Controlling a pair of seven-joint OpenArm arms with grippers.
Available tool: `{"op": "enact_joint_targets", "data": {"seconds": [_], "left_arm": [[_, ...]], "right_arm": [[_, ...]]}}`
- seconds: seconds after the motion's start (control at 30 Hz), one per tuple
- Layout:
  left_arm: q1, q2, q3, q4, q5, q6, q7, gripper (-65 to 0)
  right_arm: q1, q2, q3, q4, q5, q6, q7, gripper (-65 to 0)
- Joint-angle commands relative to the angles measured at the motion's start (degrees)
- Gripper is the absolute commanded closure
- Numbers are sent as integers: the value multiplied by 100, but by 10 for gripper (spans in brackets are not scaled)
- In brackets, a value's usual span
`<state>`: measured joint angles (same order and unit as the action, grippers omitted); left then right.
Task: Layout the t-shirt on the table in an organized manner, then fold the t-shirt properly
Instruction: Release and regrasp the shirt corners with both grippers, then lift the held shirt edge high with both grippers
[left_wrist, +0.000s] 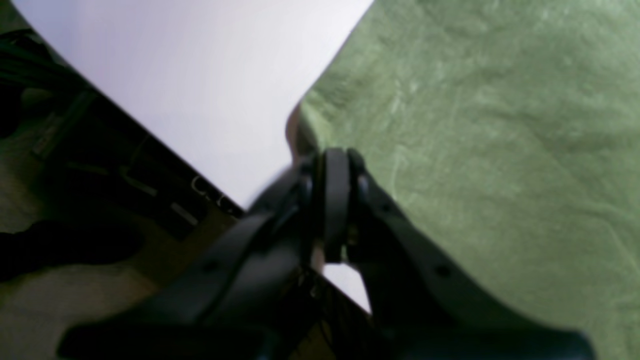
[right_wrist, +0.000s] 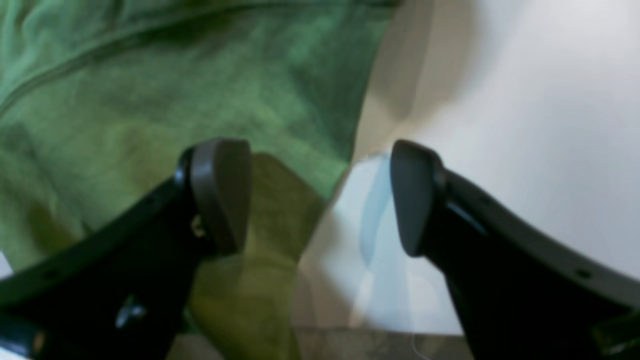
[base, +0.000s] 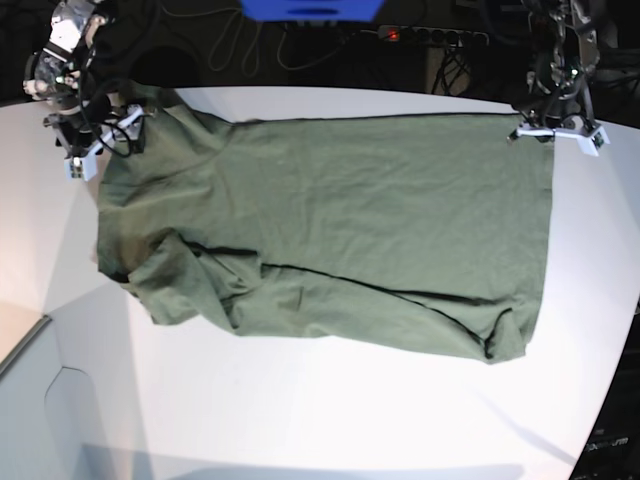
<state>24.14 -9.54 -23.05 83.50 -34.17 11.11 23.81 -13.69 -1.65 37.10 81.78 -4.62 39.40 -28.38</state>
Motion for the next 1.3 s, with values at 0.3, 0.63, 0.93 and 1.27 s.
{"op": "enact_joint_targets", "data": {"seconds": [0.3,0.63,0.93,1.27], "left_arm": [[17,-184,-38,67,11,1,-74,-4],[34,-184,-47,155,2,1,-74,-4],[87,-299,-56,559,-7,1,-82,-4],[-493,-615,-100,1122,-33,1,-74,-4]], "right_arm": [[-130,-33,-330,-244,-131,60,-393,0],[-420,-42,-216,978,89,60,-393,0],[-534,-129,233,1849,203,60,-401,0],[11,-129,189,2297,194,60,-401,0]]}}
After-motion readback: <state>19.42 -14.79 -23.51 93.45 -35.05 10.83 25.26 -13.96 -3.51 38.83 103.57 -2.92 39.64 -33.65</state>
